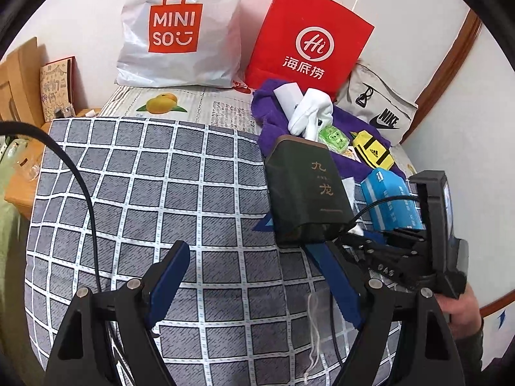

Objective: Organize soft objects
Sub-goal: 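Pull a white tissue out of the blue tissue box with the right tool, then grasp the white mesh bag on the sheet with the left tool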

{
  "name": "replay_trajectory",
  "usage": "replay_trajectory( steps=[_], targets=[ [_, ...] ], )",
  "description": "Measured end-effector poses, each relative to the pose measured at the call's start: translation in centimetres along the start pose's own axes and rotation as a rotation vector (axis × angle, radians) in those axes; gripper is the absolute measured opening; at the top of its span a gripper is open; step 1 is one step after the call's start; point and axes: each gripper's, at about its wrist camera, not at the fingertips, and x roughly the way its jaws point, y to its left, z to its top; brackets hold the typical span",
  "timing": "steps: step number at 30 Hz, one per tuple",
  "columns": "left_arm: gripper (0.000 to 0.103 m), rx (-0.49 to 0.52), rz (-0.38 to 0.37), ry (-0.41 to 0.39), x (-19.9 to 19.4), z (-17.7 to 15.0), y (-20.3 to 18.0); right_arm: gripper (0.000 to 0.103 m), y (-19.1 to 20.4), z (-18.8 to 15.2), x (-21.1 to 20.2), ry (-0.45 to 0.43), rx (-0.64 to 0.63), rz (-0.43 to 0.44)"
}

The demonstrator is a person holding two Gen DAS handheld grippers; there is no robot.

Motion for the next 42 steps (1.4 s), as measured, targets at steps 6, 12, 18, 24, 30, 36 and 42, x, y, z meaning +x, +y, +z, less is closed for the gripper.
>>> replay_trajectory(
  steps=[6,12,18,24,30,36,42],
  targets=[
    [0.081,0.023,0.009,0.022,0.5,-0.8,0.2,0.016,-0.5,-0.7,-2.2,-0.037,0.013,0.009],
    [0.081,0.087,0.010,0.061,1.6,-2.2,-1.4,0.016,-0.6,-2.0,-5.8,-0.096,0.022,0.030],
    [0.090,0.183,-0.079,0.129,3.2,-5.2,-4.4,0.016,-1.0,-3.8,-9.8,-0.170,0.017,0.016],
    [0.097,0.328,-0.097,0.131,5.0,-7.6,-8.2,0.016,-3.0,-6.1,-12.7,-0.233,0.075,0.024],
    [0.103,0.443,0.035,0.165,7.5,-8.7,-10.9,0.016,-5.9,-8.2,-13.3,-0.237,0.142,0.011],
    [0.103,0.498,0.065,0.183,7.5,-9.5,-12.0,0.016,-7.9,-9.6,-13.3,-0.249,0.202,0.028],
    [0.103,0.537,0.062,0.187,7.4,-10.3,-13.3,0.016,-8.8,-10.1,-12.5,-0.238,0.229,0.047]
  ],
)
